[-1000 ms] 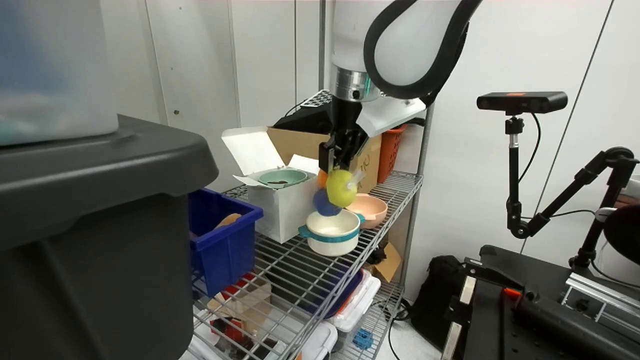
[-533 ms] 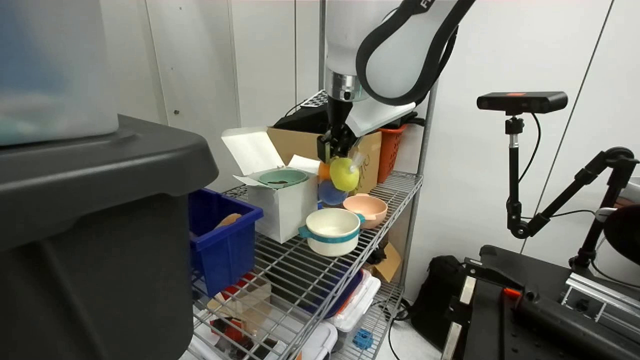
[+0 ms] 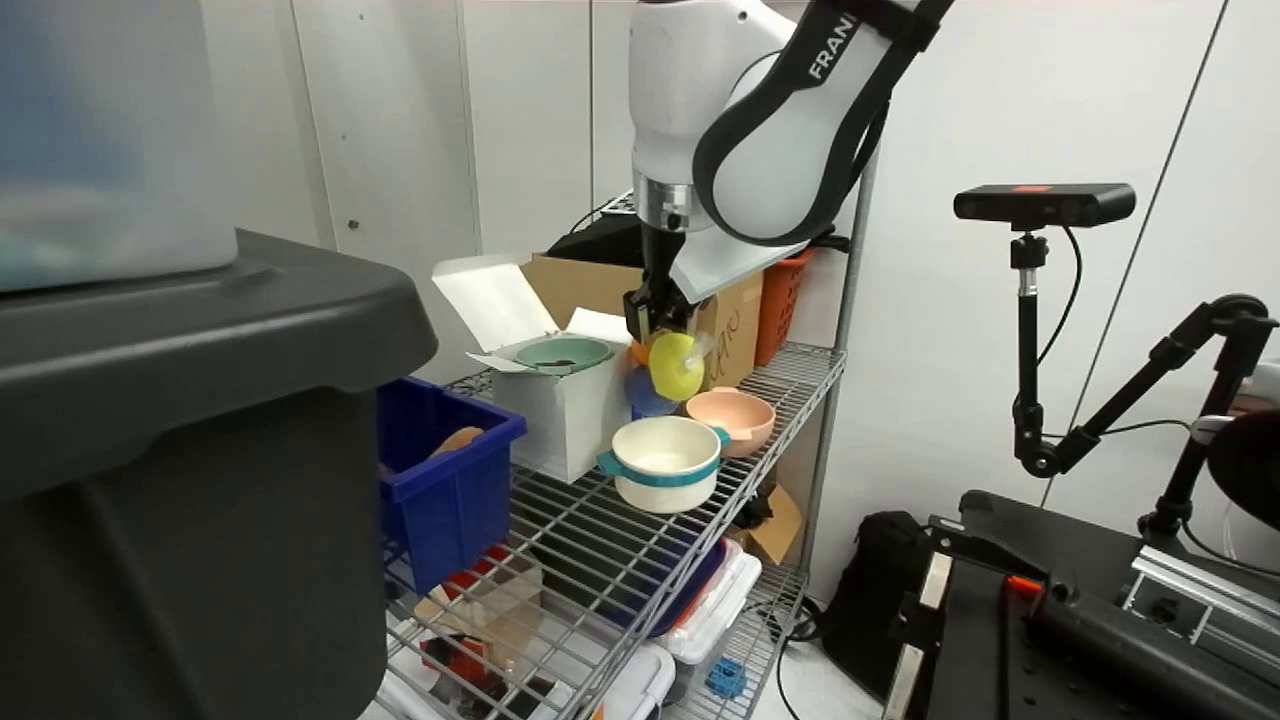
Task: Put the pack of plushies in the white bowl
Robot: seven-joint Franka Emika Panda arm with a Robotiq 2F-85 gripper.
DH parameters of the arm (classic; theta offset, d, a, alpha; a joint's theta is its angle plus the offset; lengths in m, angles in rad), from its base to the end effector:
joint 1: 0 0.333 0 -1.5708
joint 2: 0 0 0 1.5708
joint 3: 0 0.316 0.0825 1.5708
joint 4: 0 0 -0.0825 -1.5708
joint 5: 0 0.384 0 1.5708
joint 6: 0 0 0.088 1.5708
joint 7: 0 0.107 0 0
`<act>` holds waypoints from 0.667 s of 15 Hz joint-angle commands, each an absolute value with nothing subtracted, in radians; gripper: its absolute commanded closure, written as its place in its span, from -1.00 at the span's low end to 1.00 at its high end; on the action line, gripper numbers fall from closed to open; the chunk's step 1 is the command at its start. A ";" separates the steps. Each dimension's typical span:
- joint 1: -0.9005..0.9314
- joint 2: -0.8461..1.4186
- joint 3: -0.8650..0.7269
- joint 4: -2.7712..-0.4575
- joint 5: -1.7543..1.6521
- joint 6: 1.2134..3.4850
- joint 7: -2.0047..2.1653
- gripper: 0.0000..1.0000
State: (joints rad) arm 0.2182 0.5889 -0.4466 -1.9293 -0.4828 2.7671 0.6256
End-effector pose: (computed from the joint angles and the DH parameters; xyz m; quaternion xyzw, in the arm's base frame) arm 0.6392 -0.1088 0.2298 0.9527 -0.1538 0.1678 0.2012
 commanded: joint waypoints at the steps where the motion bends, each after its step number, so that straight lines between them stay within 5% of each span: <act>1: 0.198 0.566 -0.396 -1.941 -0.437 2.754 0.564 0.99; 7: 0.198 0.570 -0.355 -1.955 -0.382 2.750 0.499 0.99; 8: 0.197 0.570 -0.351 -1.956 -0.373 2.749 0.491 0.82; 9: 0.201 0.572 -0.356 -1.953 -0.369 2.746 0.495 0.44; 10: 0.203 0.572 -0.357 -1.953 -0.368 2.746 0.494 0.33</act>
State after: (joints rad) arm 0.2121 0.5871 -0.3703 -1.9459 -0.3990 2.7642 0.5305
